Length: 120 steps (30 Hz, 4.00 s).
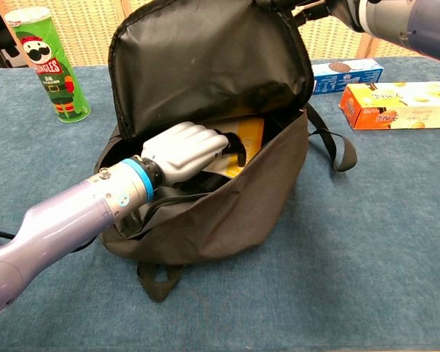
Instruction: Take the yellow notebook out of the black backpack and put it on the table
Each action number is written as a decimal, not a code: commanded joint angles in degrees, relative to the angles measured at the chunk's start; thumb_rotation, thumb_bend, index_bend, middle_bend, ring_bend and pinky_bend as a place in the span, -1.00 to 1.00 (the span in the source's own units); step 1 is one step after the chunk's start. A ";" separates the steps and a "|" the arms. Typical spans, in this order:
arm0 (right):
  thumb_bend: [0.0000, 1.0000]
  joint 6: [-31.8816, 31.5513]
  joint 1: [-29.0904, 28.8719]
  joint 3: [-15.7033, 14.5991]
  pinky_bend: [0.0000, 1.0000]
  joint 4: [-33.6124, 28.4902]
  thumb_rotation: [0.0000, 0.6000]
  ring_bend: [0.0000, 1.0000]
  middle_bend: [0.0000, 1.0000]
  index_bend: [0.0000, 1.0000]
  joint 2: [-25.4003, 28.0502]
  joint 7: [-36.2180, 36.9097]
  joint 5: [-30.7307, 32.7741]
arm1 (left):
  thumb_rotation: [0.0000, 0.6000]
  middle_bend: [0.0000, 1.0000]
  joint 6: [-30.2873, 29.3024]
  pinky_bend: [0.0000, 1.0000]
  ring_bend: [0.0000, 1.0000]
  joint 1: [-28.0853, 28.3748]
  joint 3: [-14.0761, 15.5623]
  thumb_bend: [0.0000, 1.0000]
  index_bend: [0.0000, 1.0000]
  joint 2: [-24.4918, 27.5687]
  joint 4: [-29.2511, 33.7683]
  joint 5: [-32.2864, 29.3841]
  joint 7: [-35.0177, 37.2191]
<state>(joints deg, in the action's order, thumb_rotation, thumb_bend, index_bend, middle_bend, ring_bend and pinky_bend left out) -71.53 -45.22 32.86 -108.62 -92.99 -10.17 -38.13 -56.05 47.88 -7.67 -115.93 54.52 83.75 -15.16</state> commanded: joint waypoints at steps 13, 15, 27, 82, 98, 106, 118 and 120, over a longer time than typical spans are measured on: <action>0.10 0.26 0.38 -0.81 -0.18 3.83 1.00 -0.17 0.10 0.36 0.48 1.68 -0.15 | 1.00 -0.01 -11.37 0.11 -0.09 -1.81 4.18 0.18 0.52 6.41 3.04 8.86 11.93; 0.09 0.42 0.66 -0.89 -0.18 4.98 1.00 -0.17 0.10 0.36 0.46 2.40 -0.01 | 1.00 0.01 -13.55 0.13 -0.07 -2.90 4.70 0.18 0.54 10.58 8.07 9.74 14.28; 0.09 0.32 2.14 -2.42 -0.18 8.48 1.00 -0.17 0.10 0.36 0.58 3.65 -0.69 | 1.00 0.07 -11.45 0.16 -0.03 -6.43 5.58 0.19 0.62 37.66 39.77 6.47 24.91; -0.27 12.89 7.45 -11.06 -0.54 14.61 1.00 -0.86 -0.74 -0.22 1.23 9.57 -8.63 | 1.00 -1.00 3.41 -0.74 -1.00 -11.69 1.36 -0.59 -0.99 47.77 28.92 -16.61 10.70; -0.92 12.14 15.27 -24.25 -0.97 -0.31 1.00 -1.00 -1.00 -0.77 20.61 15.95 -41.71 | 1.00 -1.00 -11.67 -0.97 -1.00 -20.44 1.92 -1.00 -1.00 54.91 41.37 -9.84 12.02; -0.94 4.32 18.68 -28.73 -0.97 5.27 1.00 -1.00 -1.00 -0.77 29.23 21.49 -57.11 | 1.00 -1.00 -19.19 -0.97 -1.00 -27.42 5.13 -1.00 -1.00 57.32 45.82 -8.87 9.44; -0.89 -12.26 24.22 -33.10 -0.97 38.96 1.00 -1.00 -1.00 -0.77 29.38 34.15 -67.15 | 1.00 -1.00 -26.96 -0.97 -1.00 -35.67 8.98 -1.00 -1.00 56.86 44.76 -5.51 9.15; -0.94 -14.26 25.68 -33.53 -0.97 45.49 1.00 -1.00 -1.00 -0.77 27.63 34.60 -66.79 | 1.00 -1.00 -28.13 -0.97 -1.00 -36.78 9.35 -1.00 -1.00 56.39 44.30 -5.00 9.01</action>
<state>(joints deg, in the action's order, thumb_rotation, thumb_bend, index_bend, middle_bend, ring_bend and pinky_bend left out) -79.75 -22.70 1.03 -75.42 -62.82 20.74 -103.24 -83.49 11.79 1.32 -59.18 99.19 78.32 -6.04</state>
